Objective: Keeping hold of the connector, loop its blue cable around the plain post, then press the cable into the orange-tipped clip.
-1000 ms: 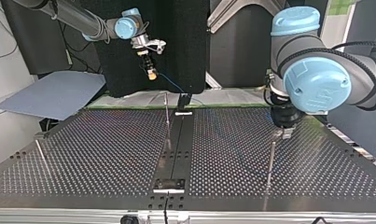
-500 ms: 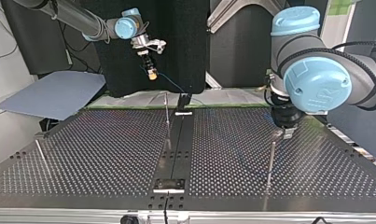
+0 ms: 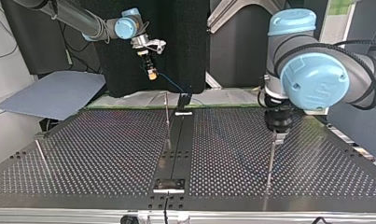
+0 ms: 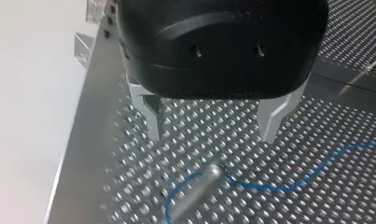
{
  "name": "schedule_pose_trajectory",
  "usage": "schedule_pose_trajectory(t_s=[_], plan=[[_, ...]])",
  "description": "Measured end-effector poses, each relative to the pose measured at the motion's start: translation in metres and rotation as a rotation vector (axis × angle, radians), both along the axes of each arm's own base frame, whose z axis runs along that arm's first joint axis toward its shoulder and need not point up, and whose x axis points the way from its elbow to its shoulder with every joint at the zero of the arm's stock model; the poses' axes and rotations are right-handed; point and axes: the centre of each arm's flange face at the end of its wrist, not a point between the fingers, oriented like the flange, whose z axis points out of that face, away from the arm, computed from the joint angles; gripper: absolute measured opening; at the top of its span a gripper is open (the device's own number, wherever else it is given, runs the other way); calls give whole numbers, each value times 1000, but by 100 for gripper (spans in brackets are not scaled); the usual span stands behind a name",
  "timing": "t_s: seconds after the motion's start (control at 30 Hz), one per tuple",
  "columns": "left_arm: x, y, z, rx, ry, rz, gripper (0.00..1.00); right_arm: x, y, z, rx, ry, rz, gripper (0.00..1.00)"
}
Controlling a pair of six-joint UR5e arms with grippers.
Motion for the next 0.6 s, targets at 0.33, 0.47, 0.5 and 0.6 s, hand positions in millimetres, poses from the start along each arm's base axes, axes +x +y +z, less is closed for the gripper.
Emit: schedule_pose_trajectory(t_s=[0.33,0.47,0.5,0.6], plan=[[8,-13,6,53,-81,-74,99,-1,0,0,5,2,-2,0],[9,-22,8,80,-112,-100,99,-2,-1,-1,9,4,-4,0],[9,-24,9,86,-121,-105,99,-3,-1,-1,9,4,-4,0],[9,-30,11,96,-145,-120,99,-3,-1,-1,10,4,-5,0]])
